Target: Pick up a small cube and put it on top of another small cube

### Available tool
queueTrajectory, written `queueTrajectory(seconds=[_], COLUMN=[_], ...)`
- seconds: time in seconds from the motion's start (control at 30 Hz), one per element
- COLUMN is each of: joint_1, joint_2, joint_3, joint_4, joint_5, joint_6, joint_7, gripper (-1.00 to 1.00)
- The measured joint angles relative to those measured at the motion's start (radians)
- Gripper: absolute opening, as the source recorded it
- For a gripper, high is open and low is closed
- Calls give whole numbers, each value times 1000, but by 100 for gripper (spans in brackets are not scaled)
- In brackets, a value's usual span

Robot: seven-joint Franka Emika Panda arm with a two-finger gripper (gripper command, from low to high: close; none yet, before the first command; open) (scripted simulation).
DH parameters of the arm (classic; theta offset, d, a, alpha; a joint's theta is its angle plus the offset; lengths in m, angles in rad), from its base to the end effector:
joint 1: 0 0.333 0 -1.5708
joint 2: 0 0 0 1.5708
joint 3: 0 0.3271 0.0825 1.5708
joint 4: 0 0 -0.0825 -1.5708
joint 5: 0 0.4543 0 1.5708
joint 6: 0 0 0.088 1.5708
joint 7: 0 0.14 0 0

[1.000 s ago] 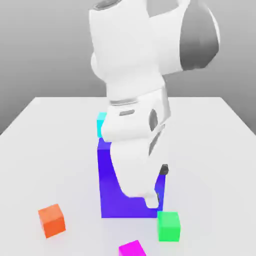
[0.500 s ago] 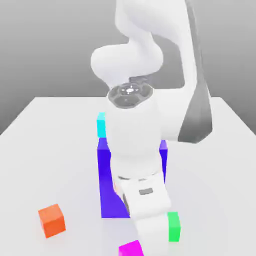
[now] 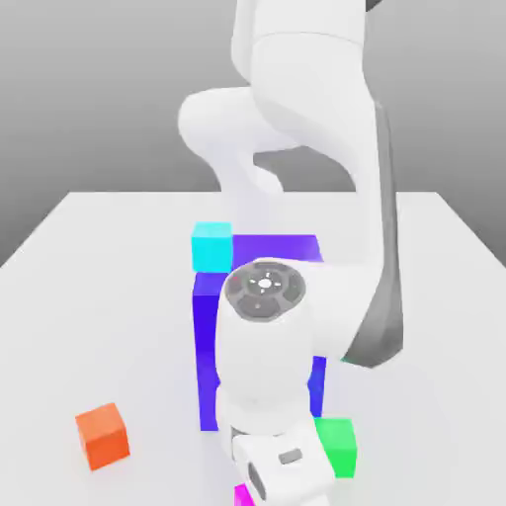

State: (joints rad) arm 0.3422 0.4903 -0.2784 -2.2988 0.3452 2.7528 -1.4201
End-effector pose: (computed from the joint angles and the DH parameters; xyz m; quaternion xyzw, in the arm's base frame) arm 0.5489 0.0061 0.0536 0.8270 0.5622 0.0000 0.0007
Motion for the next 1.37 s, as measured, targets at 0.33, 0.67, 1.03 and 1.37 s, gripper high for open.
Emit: queueTrajectory(seconds=[0.33, 0.67, 1.03, 1.37], joint_1=[84, 108, 149, 120], joint_2=[-219, -358, -414, -264], joint_3=[-59, -8, 27, 73], joint_4=[-103, -212, -296, -289], joint_5=[-201, -321, -312, -208], joint_6=[-97, -108, -76, 55], joint_7=[-74, -353, -663, -742], gripper=[-100, -100, -100, 100])
